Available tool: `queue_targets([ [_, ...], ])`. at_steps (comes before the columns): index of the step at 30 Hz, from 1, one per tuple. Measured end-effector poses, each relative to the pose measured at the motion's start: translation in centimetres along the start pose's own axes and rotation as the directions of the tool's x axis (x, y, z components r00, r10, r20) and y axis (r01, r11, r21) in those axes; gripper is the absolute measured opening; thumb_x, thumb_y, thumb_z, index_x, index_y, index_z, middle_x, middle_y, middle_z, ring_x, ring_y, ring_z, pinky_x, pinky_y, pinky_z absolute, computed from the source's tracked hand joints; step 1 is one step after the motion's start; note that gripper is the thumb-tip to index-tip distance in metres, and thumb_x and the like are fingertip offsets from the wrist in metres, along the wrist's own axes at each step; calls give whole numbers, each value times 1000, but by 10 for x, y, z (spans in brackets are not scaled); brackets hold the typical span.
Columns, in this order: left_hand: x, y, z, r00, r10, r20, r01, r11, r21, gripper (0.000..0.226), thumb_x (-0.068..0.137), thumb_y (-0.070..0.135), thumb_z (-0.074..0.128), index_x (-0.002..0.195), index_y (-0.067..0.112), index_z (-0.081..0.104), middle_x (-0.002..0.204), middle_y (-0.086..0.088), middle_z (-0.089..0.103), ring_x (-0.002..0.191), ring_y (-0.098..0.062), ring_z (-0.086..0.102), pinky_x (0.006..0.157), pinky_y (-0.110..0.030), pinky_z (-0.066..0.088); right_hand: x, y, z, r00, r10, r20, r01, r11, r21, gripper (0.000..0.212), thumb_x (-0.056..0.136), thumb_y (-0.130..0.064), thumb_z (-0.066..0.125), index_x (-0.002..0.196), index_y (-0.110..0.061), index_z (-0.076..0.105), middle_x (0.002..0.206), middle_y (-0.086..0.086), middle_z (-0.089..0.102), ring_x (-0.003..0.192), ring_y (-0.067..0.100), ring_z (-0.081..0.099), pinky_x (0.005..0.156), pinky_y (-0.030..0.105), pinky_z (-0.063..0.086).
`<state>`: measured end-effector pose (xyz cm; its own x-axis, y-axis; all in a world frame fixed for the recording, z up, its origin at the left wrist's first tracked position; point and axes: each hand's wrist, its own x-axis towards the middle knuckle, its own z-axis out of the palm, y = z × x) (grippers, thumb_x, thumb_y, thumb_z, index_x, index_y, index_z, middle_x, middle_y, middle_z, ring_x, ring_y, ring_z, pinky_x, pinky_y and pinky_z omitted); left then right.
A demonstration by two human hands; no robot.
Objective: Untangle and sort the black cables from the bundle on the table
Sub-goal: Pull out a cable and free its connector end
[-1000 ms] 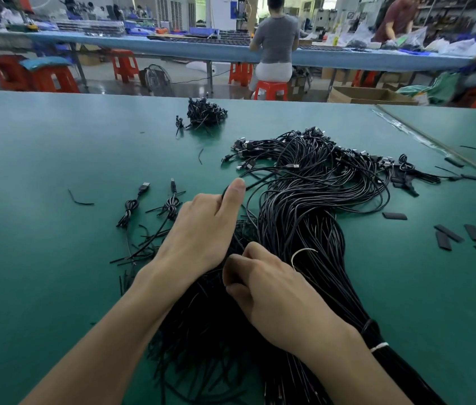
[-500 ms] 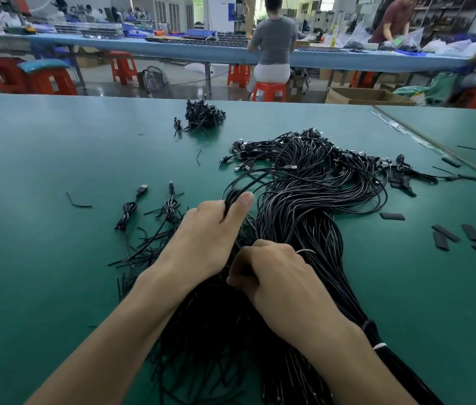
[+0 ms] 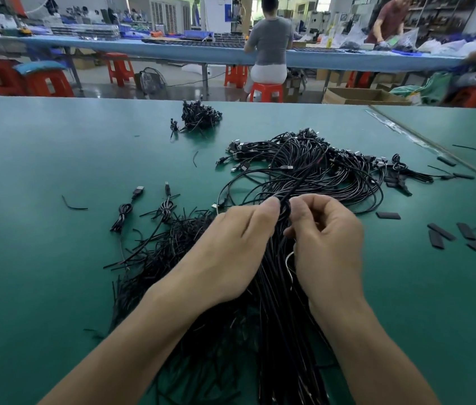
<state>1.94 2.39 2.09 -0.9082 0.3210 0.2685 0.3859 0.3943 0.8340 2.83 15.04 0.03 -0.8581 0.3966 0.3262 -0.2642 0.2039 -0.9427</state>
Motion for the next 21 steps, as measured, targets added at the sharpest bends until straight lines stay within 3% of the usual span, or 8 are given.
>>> queue_targets([
  [4, -1, 4, -1, 999, -28, -40, 23, 991, -134, 42, 96, 50, 32, 62, 27, 45, 47, 13, 39, 42, -2, 34, 46, -19, 28, -7, -6, 7, 995, -30, 98, 24, 998, 58, 17, 97, -23, 56, 81, -23, 63, 64, -13, 64, 52, -1, 50, 53, 21, 41],
  [6, 0, 2, -1, 992, -89, -85, 73, 982, -173, 37, 93, 51, 32, 67, 28, 45, 48, 14, 41, 40, -3, 36, 49, -26, 29, -9, -10, 7, 990, -76, 116, 71, 996, 45, 18, 97, -22, 58, 81, -24, 63, 64, -16, 62, 54, -2, 49, 52, 21, 42],
  [10, 3, 1, -5, 981, -146, -131, 89, 926, -367, 24, 93, 47, 36, 79, 30, 46, 49, 15, 41, 38, -3, 35, 37, -22, 32, -10, -18, 4, 967, -80, 241, 76, 997, 28, 17, 97, -18, 61, 81, -22, 65, 62, -13, 60, 54, 4, 45, 49, 32, 40],
  [12, 3, 2, -5, 975, -112, -194, 34, 931, -365, 29, 100, 42, 35, 81, 28, 51, 48, 19, 44, 39, 0, 39, 37, -15, 33, -11, -22, 4, 939, -80, 334, 78, 997, 20, 18, 98, -16, 60, 81, -21, 65, 64, -11, 62, 55, 5, 48, 49, 34, 41],
  [14, 5, 0, -5, 963, -87, -254, 15, 962, -272, 39, 105, 41, 36, 76, 22, 54, 47, 17, 43, 41, -1, 37, 43, -16, 31, -13, -26, 3, 915, -146, 377, 169, 985, -27, 16, 97, -14, 61, 83, -21, 65, 74, -11, 66, 64, 0, 56, 57, 23, 45],
  [16, 6, -3, -5, 961, -99, -258, 41, 974, -222, 45, 107, 37, 38, 65, 21, 47, 46, 13, 37, 43, -7, 32, 46, -27, 27, -12, -28, -1, 879, -271, 392, 364, 912, -186, 13, 95, -15, 62, 85, -22, 63, 84, -12, 62, 77, 4, 57, 68, 16, 44],
  [17, 6, -4, -5, 965, -125, -231, 70, 970, -233, 47, 106, 36, 40, 61, 22, 43, 47, 11, 33, 43, -9, 28, 46, -29, 25, -11, -30, -4, 849, -338, 406, 465, 842, -274, 10, 95, -16, 62, 87, -22, 62, 87, -12, 59, 81, 6, 55, 71, 19, 44],
  [21, 2, -5, -7, 982, -189, 15, 185, 937, -297, 55, 104, 28, 35, 49, 23, 41, 48, 8, 26, 41, -10, 19, 43, -21, 18, -4, -33, -13, 712, -511, 482, 696, 600, -394, 5, 96, -19, 60, 93, -16, 62, 96, -6, 53, 93, 14, 45, 84, 23, 39],
])
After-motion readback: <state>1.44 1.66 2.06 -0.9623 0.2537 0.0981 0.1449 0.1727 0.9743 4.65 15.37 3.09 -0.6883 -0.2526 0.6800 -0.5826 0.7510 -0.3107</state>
